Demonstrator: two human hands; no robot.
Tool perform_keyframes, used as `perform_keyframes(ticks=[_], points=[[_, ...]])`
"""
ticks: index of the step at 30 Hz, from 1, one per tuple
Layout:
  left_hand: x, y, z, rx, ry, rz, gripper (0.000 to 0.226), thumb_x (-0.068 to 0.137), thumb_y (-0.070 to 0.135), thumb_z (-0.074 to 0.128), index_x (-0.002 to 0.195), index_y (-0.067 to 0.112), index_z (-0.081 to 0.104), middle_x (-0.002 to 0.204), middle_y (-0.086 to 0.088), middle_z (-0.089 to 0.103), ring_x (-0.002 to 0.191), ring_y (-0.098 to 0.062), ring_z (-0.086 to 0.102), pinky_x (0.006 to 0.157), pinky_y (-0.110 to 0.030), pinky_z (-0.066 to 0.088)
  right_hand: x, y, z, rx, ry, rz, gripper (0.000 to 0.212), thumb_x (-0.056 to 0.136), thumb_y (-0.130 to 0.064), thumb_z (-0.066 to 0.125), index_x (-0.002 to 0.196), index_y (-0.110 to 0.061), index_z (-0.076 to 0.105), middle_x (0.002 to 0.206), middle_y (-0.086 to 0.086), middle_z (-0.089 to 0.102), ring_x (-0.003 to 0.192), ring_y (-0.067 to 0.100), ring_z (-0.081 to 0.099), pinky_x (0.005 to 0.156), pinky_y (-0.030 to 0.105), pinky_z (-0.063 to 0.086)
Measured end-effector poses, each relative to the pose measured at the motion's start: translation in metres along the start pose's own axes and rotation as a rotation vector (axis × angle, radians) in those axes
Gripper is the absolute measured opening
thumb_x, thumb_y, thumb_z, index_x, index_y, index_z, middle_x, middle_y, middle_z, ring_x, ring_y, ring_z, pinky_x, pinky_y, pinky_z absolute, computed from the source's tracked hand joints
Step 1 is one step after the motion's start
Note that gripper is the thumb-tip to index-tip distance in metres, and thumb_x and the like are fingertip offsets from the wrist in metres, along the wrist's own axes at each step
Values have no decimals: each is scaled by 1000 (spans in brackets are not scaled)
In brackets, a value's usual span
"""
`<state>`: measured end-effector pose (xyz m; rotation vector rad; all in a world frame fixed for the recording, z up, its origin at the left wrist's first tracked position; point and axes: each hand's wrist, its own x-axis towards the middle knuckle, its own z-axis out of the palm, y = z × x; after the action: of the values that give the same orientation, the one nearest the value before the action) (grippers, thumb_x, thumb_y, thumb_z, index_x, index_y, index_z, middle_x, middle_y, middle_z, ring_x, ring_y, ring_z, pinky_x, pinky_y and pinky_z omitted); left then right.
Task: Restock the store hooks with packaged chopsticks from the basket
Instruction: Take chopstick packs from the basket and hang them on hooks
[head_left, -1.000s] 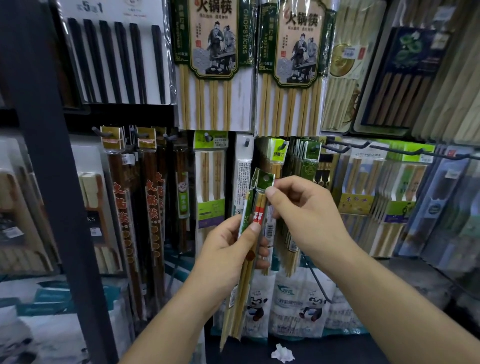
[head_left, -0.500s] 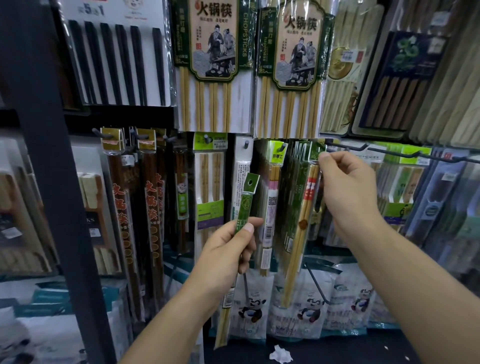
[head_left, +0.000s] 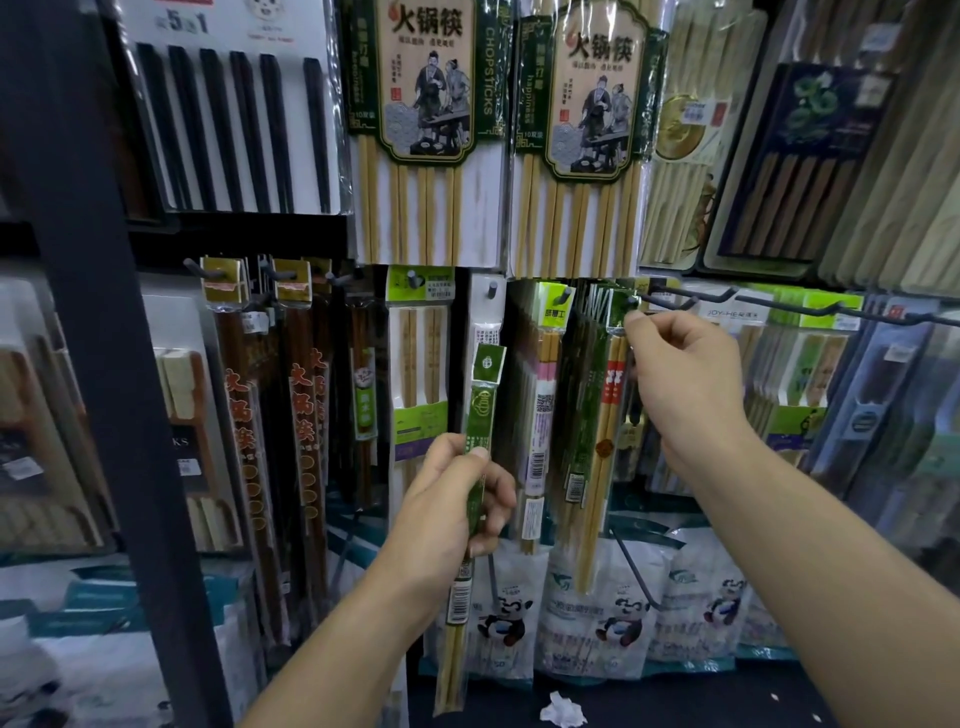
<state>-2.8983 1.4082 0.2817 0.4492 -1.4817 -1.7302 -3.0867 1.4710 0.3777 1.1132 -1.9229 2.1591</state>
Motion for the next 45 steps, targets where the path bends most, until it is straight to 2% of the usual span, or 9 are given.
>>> perform_keyframes(ticks=[6,12,14,18,23,29,35,40,45], points=[[-2,3,4,49,-38,49,17,108,15,46,92,17,51,79,-4,66,64,-16,60,51,-28,47,-16,-1,-8,-22,20,-2,17,96,-33,67,86,-20,65,71,-3,59,60,6,53,61,26,46],[-3,7,20,41,-48,111,33,103,10,56,74,25,62,77,-6,59,74,-18,65,66,-39,63,-45,-12,-11,41,-351,-79,10,96,-24,66,89,-25,73,80,-10,74,63,-4,61,55,9,46],[-1,9,28,26,-61,117,32,102,10,58,75,26,64,76,-3,59,74,-17,65,70,-43,64,-49,-13,-10,29,-399,-122,13,96,-21,67,85,-24,73,71,-10,70,61,-3,59,54,9,44],[5,8,40,80,-82,167,17,101,11,61,86,17,67,76,5,63,76,-15,67,72,-37,64,-43,-13,-15,52,-361,-107,19,98,-21,65,80,-21,71,61,-8,63,55,2,57,52,12,43],[20,7,51,297,-16,244,11,95,18,71,94,28,72,77,19,70,76,4,63,69,-13,50,-22,-17,-23,43,-233,-68,23,100,-28,63,80,-19,70,58,-6,61,53,4,54,51,15,45],[34,12,66,327,1,234,10,94,19,73,92,29,71,72,17,68,71,2,62,63,-18,50,1,-21,-18,79,-119,15,25,96,-27,68,77,-12,72,49,-10,54,48,1,50,51,8,43],[36,7,71,380,-12,222,13,95,22,72,89,34,70,72,17,67,70,-3,62,68,-42,62,4,-20,-15,63,-107,77,30,96,-26,67,79,-1,70,66,1,60,51,-5,53,76,26,44],[37,7,71,392,-15,239,19,95,22,71,87,40,71,72,19,67,70,-1,63,66,-34,61,5,-21,-16,54,-100,94,32,98,-27,65,80,0,69,56,-1,52,47,-1,48,66,22,41],[39,9,71,390,-18,255,12,95,22,71,92,34,69,72,19,67,71,-1,63,65,-29,61,10,-20,-15,16,-119,73,37,101,-27,58,86,6,63,66,9,46,55,11,43,54,13,40]])
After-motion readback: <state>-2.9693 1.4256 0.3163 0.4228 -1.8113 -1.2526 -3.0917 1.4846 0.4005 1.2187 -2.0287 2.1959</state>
